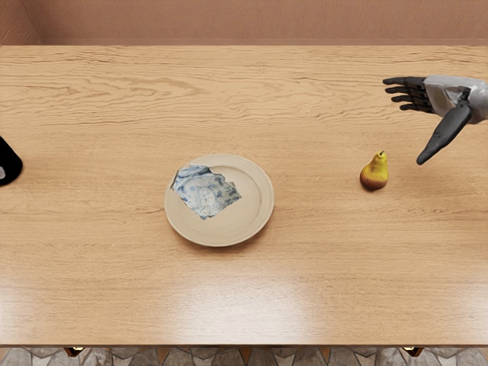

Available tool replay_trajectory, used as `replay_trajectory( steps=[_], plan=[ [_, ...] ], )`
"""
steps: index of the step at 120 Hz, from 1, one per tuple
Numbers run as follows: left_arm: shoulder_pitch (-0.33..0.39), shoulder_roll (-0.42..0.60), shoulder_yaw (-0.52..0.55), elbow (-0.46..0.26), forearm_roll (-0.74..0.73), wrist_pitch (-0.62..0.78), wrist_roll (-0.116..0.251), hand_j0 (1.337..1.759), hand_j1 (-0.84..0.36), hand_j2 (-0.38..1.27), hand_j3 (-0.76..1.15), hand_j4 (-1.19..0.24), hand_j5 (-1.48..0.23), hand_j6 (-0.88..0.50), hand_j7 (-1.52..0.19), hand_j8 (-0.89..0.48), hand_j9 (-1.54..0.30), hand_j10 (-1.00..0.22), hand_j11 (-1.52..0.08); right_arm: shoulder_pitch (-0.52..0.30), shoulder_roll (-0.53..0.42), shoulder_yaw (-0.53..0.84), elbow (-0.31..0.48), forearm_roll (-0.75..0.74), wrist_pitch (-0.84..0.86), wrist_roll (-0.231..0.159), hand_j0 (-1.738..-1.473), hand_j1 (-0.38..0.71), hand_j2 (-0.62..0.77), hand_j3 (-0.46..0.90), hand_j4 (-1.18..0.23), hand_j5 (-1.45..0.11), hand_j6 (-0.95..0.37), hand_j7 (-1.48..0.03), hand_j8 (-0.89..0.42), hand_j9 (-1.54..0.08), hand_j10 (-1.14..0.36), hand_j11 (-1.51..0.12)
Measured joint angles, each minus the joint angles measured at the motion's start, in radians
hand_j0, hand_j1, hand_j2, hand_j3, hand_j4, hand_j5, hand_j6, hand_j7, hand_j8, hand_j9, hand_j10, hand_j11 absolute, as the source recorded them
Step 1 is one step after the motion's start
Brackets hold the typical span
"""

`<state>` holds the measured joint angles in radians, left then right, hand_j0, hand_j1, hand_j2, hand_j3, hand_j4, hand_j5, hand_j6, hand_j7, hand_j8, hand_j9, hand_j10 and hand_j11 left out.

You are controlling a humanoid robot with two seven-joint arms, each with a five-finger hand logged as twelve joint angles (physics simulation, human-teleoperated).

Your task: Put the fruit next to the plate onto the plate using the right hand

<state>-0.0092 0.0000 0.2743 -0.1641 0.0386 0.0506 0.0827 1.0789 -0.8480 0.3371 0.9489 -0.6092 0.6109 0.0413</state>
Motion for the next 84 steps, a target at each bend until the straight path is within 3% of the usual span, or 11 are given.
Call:
replay_trajectory(
  steps=[35,41,60,75,84],
  plan=[
    [0.000,0.000,0.000,0.000,0.000,0.000,0.000,1.658,0.35,0.00,0.00,0.00,0.00,0.00,0.00,0.00,0.00,0.00,0.00,-0.018,-0.017,0.002,-0.011,0.066,0.000,0.007,-1.658,-0.33,0.00,0.00,-0.02,-0.03,-0.02,-0.03,-0.02,-0.03,-0.02,-0.03],
    [0.000,0.000,0.000,0.000,0.000,0.000,0.000,1.658,0.35,0.00,0.00,0.00,0.00,0.00,0.00,0.00,0.00,0.00,0.00,-0.033,-0.037,0.002,0.020,0.069,0.000,0.007,-1.658,-0.33,0.00,0.00,-0.02,-0.03,-0.03,-0.03,-0.02,-0.03,-0.02,-0.03],
    [0.000,0.000,0.000,0.000,0.000,0.000,0.000,1.658,0.35,0.00,0.00,0.00,0.00,0.00,0.00,0.00,0.00,0.00,0.00,-0.093,-0.142,0.000,0.231,0.024,0.000,0.010,-1.658,-0.33,0.00,0.00,-0.02,-0.03,-0.03,-0.03,-0.02,-0.03,-0.02,-0.03],
    [0.000,0.000,0.000,0.000,0.000,0.000,0.000,1.658,0.35,0.00,0.00,0.00,0.00,0.00,0.00,0.00,0.00,0.00,0.00,-0.108,-0.127,0.020,0.256,-0.030,0.000,0.016,-1.658,-0.33,0.00,0.00,-0.03,-0.03,-0.03,-0.03,-0.03,-0.03,-0.02,-0.03],
    [0.000,0.000,0.000,0.000,0.000,0.000,0.000,1.658,0.35,0.00,0.00,0.00,0.00,0.00,0.00,0.00,0.00,0.00,0.00,-0.111,-0.124,0.035,0.232,-0.021,0.000,0.013,-1.658,-0.32,0.00,0.00,-0.03,-0.03,-0.03,-0.03,-0.03,-0.03,-0.03,-0.03]
  ],
)
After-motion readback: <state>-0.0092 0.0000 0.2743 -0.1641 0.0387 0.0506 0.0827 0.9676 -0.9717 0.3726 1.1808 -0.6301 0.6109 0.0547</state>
